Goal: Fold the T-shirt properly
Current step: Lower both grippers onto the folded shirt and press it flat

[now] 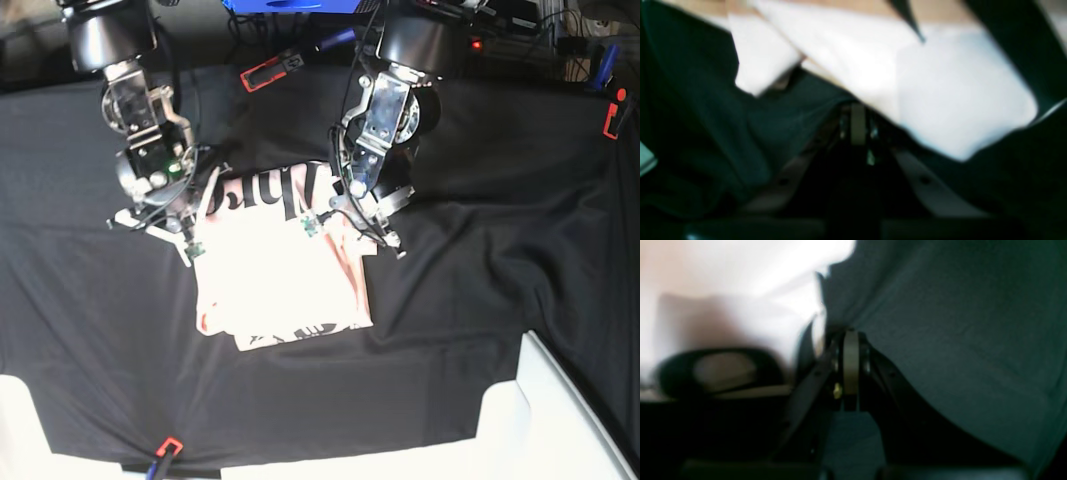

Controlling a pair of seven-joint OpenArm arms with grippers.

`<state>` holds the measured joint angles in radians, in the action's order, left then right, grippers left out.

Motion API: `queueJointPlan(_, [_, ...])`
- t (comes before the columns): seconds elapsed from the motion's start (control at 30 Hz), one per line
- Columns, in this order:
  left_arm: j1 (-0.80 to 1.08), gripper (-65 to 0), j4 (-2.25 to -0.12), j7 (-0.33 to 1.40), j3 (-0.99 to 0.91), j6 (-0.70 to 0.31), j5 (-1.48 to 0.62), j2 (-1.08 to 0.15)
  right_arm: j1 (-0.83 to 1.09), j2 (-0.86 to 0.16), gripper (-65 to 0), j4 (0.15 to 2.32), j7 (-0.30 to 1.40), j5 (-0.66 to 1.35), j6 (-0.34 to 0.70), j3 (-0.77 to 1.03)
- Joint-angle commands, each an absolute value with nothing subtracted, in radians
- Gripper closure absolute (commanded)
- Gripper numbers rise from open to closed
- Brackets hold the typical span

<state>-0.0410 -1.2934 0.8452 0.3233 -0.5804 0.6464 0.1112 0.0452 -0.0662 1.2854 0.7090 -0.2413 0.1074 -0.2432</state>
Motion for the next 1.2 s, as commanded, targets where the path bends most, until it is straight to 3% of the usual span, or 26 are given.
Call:
queueJointPlan(0.0, [-0.061,0.0,-1.305,0.816,0.326,-0.578,0.631,0.122,0.067,-0.056,0.0,1.302,0.727,-0.205,0.137,-0.248])
queueJointPlan(0.33, [-0.156,0.0,-1.161,0.774,0.325,-0.578,0.630,0.125,0.148,-0.056,0.0,1.440,0.765,-0.205,0.136,-0.325])
queueJointPlan(0.7, [-0.203,0.0,-1.264,0.779,0.325,-0.578,0.639,0.122,0.145,-0.068,0.0,1.451,0.777,-0.208,0.133,-0.317])
queueJointPlan(0.97, [-0.213,0.0,-1.326,0.837,0.325,-0.578,0.639,0.077,0.134,-0.101,0.0,1.620,0.911,-0.292,0.133,-0.315])
queueJointPlan(1.17, [-0.214,0.0,-1.303,0.828,0.325,-0.578,0.639,0.059,0.061,-0.102,0.0,1.544,0.908,-0.292,0.133,-0.315])
